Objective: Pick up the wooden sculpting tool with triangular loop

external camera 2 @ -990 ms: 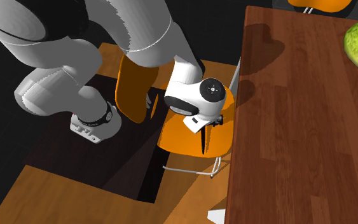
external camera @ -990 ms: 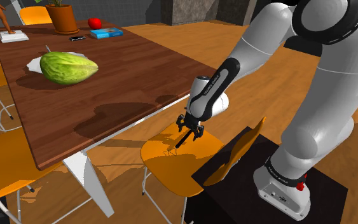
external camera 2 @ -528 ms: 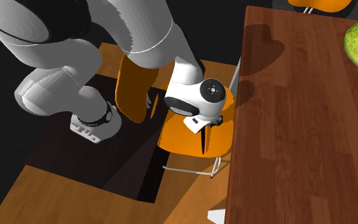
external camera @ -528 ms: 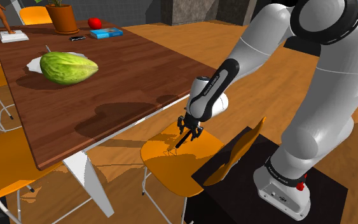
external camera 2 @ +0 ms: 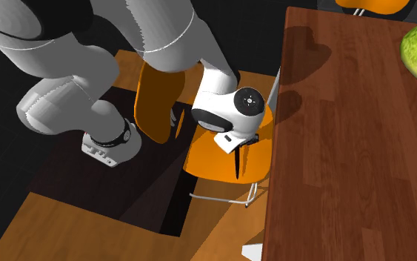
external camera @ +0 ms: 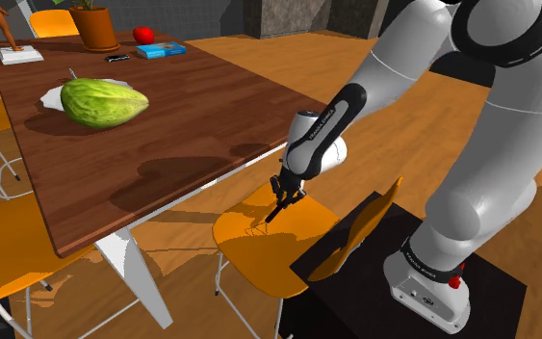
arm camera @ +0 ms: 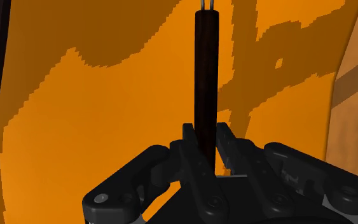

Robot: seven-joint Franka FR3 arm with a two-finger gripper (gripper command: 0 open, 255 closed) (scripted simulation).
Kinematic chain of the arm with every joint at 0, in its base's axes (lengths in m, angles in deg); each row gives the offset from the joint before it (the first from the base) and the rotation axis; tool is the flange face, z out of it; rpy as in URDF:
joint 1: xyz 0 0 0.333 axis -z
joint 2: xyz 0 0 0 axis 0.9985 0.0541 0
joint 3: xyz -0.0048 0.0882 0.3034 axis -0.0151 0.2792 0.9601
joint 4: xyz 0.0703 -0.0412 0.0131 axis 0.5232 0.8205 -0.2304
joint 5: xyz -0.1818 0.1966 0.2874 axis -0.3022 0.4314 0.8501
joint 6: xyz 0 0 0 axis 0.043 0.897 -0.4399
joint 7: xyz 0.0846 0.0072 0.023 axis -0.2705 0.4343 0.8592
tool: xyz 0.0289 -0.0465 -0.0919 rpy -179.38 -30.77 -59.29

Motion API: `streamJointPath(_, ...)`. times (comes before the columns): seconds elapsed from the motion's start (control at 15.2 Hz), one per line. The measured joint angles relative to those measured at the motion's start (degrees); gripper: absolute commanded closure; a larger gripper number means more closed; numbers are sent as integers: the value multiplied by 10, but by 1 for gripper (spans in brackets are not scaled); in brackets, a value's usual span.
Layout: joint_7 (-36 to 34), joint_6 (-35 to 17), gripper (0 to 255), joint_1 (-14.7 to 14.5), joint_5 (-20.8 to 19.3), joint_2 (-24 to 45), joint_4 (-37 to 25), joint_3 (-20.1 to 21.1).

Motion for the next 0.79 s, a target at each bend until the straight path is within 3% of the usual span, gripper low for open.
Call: streamJointPath(0.79, 33, 108, 255, 19, 64, -116, 3, 28)
